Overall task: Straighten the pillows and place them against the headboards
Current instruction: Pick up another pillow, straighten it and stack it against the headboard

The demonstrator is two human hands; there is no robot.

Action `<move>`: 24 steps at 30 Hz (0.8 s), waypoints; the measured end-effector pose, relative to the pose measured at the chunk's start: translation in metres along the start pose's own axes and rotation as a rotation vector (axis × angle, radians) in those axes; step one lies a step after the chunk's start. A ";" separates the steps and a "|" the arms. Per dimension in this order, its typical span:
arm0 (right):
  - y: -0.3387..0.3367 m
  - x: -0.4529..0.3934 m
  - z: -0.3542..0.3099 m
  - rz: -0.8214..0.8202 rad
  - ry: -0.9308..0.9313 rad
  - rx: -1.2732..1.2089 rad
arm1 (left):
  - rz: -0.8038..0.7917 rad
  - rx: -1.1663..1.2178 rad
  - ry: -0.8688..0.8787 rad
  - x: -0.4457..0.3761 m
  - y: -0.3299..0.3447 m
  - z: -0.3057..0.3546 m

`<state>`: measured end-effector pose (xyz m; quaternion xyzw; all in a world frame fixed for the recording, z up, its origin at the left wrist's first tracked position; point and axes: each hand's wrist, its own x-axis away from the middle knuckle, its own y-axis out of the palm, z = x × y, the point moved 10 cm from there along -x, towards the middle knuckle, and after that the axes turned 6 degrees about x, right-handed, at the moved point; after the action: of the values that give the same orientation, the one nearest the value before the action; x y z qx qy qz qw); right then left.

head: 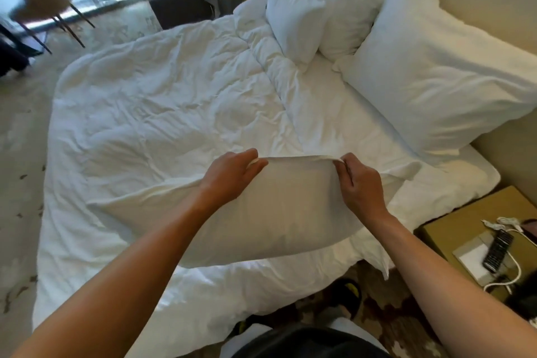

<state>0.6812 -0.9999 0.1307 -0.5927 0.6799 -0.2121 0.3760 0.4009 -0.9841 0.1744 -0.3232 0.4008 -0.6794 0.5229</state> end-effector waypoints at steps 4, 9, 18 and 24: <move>-0.067 -0.042 0.022 0.081 -0.043 0.017 | 0.042 -0.043 0.015 -0.054 -0.012 0.049; -0.147 -0.065 0.099 0.078 0.016 0.058 | -0.060 -0.037 0.069 -0.128 0.032 0.133; -0.248 -0.052 0.247 0.144 0.285 0.142 | -0.236 -0.114 0.381 -0.248 0.123 0.297; -0.276 -0.038 0.306 0.218 0.449 0.134 | -0.323 -0.140 0.589 -0.309 0.173 0.370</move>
<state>1.0939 -0.9724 0.1516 -0.4279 0.7906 -0.3413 0.2745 0.8722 -0.7835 0.1892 -0.2077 0.5237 -0.7885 0.2468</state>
